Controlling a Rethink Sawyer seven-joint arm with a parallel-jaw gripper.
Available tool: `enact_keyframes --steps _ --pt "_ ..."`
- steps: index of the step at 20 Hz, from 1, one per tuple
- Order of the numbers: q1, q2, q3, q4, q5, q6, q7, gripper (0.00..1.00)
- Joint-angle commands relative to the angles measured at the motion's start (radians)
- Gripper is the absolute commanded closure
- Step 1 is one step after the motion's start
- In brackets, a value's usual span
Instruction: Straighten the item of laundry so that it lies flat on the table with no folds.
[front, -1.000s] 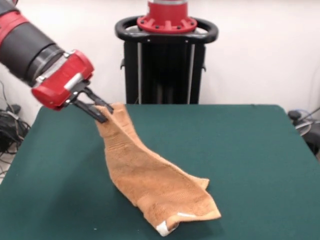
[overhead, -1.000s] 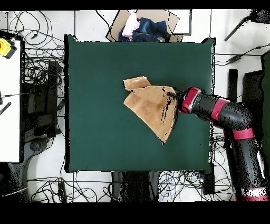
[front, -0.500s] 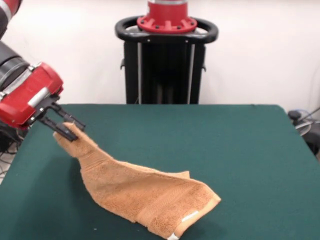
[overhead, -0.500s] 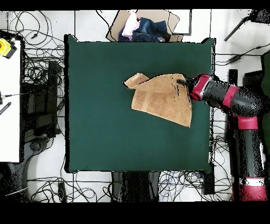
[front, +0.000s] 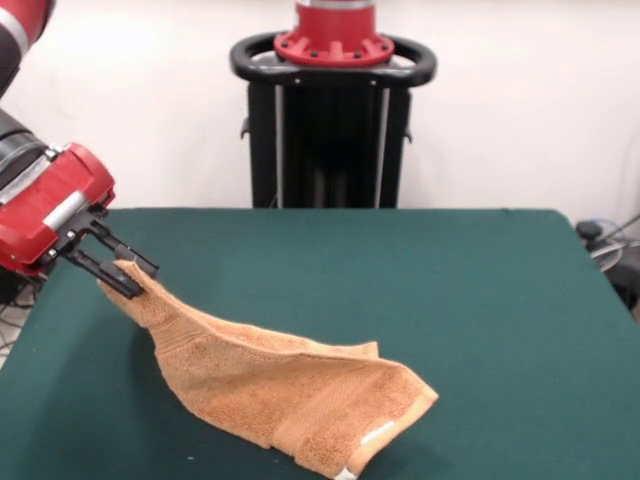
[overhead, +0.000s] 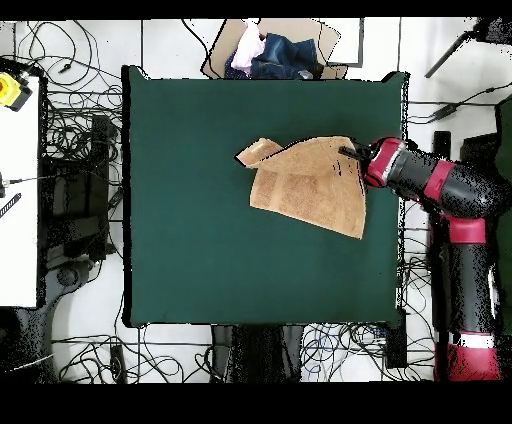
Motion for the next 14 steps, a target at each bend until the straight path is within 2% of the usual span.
enact_keyframes --steps 1,4,14 --pt "0.01 0.015 -0.084 -0.056 -0.002 0.004 -0.19 1.0" --pt "0.011 0.014 -0.075 -0.047 -0.003 -0.004 -0.202 1.0" --pt "0.102 0.058 -0.087 -0.247 0.041 0.065 -0.258 1.0"
